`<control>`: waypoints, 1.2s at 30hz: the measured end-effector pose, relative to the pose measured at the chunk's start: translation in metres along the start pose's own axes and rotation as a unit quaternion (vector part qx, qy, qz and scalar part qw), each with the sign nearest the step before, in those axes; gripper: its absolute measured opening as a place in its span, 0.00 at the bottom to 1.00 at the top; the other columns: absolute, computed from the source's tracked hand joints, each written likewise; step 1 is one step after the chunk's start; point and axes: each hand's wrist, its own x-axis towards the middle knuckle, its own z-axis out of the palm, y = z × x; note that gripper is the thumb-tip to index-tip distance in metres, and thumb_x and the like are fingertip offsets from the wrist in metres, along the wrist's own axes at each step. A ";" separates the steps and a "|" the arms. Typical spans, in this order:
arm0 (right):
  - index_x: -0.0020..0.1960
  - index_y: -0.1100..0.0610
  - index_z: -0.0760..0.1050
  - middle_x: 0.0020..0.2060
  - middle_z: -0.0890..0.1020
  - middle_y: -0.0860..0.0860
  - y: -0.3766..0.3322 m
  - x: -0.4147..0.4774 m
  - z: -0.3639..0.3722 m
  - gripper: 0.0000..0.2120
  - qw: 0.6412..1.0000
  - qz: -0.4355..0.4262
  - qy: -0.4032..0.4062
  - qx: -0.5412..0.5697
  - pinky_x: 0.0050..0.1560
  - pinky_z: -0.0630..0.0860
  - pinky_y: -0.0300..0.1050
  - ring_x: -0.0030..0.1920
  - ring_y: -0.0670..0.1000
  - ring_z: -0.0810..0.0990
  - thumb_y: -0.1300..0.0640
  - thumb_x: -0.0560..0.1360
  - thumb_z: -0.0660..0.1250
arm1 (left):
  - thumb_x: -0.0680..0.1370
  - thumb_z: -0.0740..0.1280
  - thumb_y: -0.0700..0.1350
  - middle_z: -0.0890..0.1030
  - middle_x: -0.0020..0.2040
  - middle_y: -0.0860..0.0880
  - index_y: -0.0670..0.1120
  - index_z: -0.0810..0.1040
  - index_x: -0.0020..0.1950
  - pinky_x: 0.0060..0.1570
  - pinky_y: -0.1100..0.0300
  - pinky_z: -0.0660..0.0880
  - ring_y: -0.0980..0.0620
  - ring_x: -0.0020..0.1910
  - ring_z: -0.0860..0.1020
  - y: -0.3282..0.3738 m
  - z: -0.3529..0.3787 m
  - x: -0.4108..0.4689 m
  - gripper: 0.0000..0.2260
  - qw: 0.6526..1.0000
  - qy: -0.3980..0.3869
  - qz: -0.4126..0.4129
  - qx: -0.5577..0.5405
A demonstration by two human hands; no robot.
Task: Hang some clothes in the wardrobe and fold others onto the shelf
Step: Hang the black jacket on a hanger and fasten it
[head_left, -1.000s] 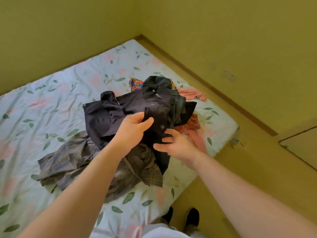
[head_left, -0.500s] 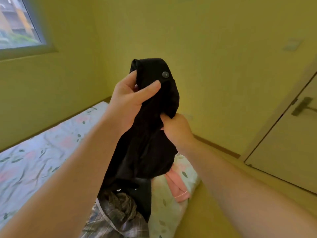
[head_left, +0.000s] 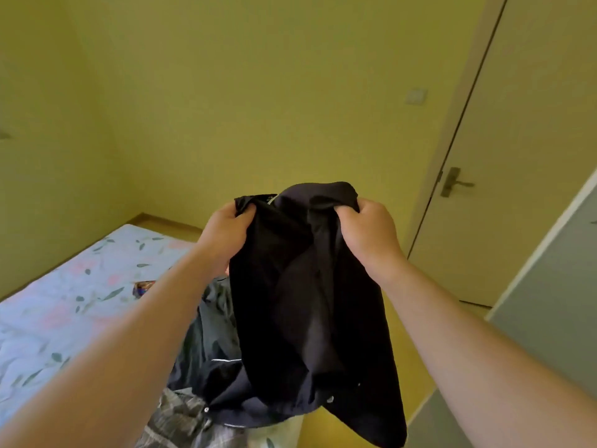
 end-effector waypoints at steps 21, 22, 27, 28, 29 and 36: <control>0.67 0.55 0.74 0.62 0.82 0.51 0.077 -0.118 -0.155 0.24 0.966 0.116 -0.187 0.137 0.71 0.70 0.55 0.63 0.51 0.80 0.52 0.74 0.74 | 0.78 0.67 0.58 0.81 0.39 0.42 0.40 0.78 0.44 0.42 0.54 0.78 0.44 0.39 0.82 0.075 0.191 -0.081 0.20 0.903 -0.426 0.052 -0.018; 0.67 0.55 0.74 0.61 0.82 0.50 0.079 -0.120 -0.154 0.22 0.967 0.126 -0.166 0.144 0.70 0.71 0.54 0.63 0.51 0.80 0.53 0.75 0.73 | 0.78 0.68 0.59 0.81 0.38 0.42 0.40 0.78 0.43 0.41 0.55 0.77 0.44 0.39 0.82 0.072 0.200 -0.079 0.21 0.899 -0.435 0.048 -0.009; 0.62 0.54 0.78 0.54 0.85 0.48 0.082 -0.122 -0.160 0.14 0.972 0.204 -0.092 0.077 0.64 0.76 0.49 0.55 0.48 0.84 0.54 0.78 0.71 | 0.75 0.68 0.65 0.81 0.40 0.37 0.38 0.79 0.43 0.47 0.44 0.78 0.37 0.42 0.82 0.048 0.245 -0.076 0.27 0.894 -0.447 0.026 0.008; 0.60 0.54 0.80 0.52 0.86 0.47 0.084 -0.123 -0.164 0.12 0.972 0.218 -0.082 0.040 0.63 0.77 0.49 0.53 0.48 0.84 0.52 0.78 0.70 | 0.74 0.68 0.66 0.79 0.37 0.41 0.40 0.76 0.40 0.44 0.43 0.76 0.39 0.40 0.80 0.040 0.255 -0.076 0.27 0.898 -0.438 0.038 0.022; 0.56 0.53 0.81 0.49 0.87 0.47 0.087 -0.124 -0.170 0.10 0.971 0.229 -0.063 -0.003 0.62 0.77 0.49 0.51 0.49 0.85 0.51 0.78 0.70 | 0.75 0.67 0.65 0.77 0.35 0.47 0.44 0.74 0.38 0.41 0.47 0.72 0.43 0.38 0.77 0.030 0.265 -0.077 0.24 0.902 -0.422 0.076 0.043; 0.48 0.57 0.82 0.45 0.87 0.51 0.099 -0.155 -0.236 0.16 0.943 0.297 0.150 -0.011 0.60 0.78 0.53 0.48 0.54 0.85 0.43 0.74 0.70 | 0.74 0.70 0.59 0.71 0.39 0.55 0.48 0.69 0.42 0.39 0.58 0.67 0.54 0.38 0.70 -0.062 0.263 -0.124 0.16 0.799 -0.278 0.522 0.106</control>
